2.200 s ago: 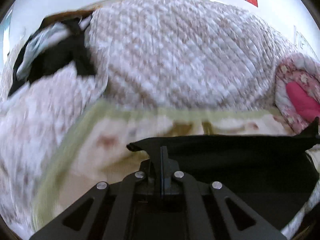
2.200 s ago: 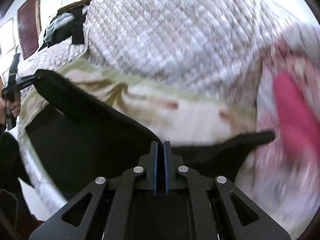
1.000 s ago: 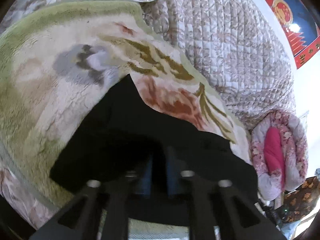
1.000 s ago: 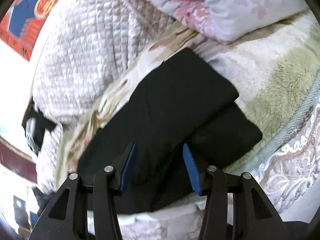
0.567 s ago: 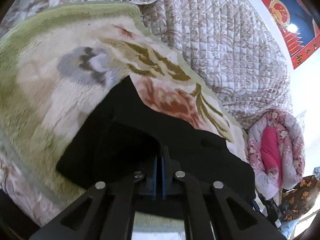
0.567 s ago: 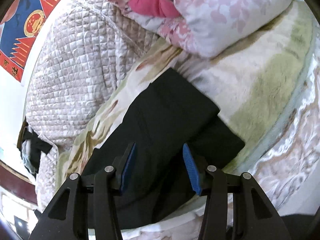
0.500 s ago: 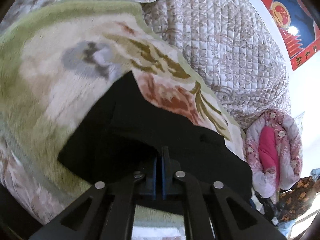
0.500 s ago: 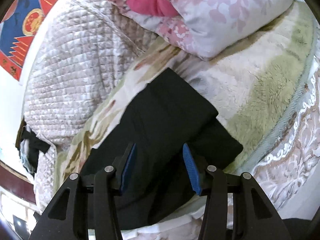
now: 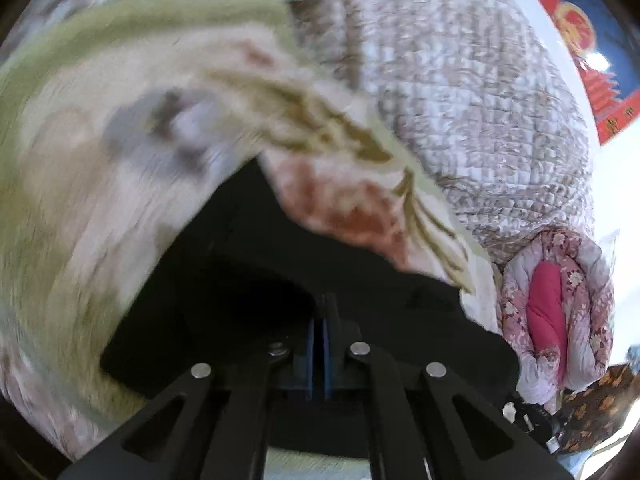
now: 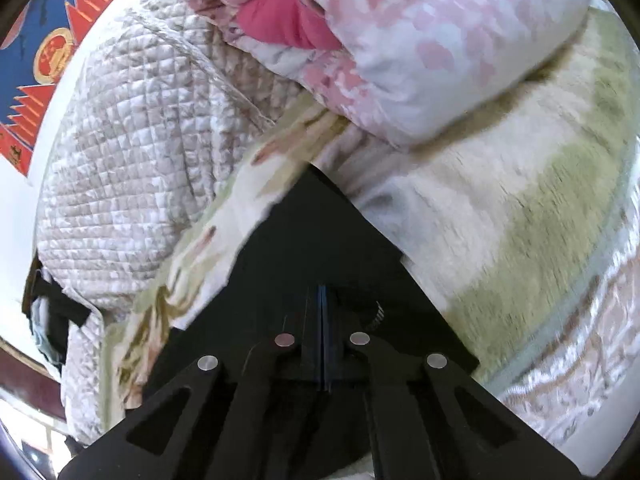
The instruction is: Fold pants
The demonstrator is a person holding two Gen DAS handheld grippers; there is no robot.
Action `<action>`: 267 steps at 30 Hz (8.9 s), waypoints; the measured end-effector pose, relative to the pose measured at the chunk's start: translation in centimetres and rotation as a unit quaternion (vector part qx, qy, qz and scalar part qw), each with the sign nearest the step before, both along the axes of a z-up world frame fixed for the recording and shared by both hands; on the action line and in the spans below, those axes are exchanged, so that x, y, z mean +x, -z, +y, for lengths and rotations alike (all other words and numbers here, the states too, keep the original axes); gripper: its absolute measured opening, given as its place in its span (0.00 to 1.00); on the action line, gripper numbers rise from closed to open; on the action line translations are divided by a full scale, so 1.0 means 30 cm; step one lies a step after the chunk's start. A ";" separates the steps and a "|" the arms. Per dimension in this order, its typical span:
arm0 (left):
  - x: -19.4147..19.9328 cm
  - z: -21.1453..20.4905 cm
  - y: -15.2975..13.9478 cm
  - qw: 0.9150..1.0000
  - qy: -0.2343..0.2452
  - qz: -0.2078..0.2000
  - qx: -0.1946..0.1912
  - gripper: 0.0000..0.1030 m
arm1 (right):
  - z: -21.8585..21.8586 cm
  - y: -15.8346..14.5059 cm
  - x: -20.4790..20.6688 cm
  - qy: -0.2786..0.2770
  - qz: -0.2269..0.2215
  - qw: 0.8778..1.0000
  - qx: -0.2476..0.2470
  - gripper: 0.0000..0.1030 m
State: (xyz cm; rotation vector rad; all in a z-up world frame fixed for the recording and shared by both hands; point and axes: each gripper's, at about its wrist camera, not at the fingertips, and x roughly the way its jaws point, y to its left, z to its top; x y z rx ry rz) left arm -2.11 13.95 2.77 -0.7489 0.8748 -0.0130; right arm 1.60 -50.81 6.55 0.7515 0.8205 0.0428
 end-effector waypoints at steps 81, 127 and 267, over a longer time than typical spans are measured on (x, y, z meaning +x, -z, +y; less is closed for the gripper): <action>-0.080 -0.540 0.055 0.948 0.259 -0.031 0.182 0.35 | 0.650 0.099 -0.130 -0.356 -0.002 0.896 -0.267 0.37; 0.025 -0.259 0.063 0.956 0.071 -0.018 0.286 0.43 | 0.633 0.111 0.100 -0.244 -0.015 0.936 -0.252 0.46; 0.009 -0.438 -0.152 0.963 0.156 -0.137 0.170 0.07 | 0.690 0.064 -0.224 -0.227 -0.091 0.943 -0.224 0.71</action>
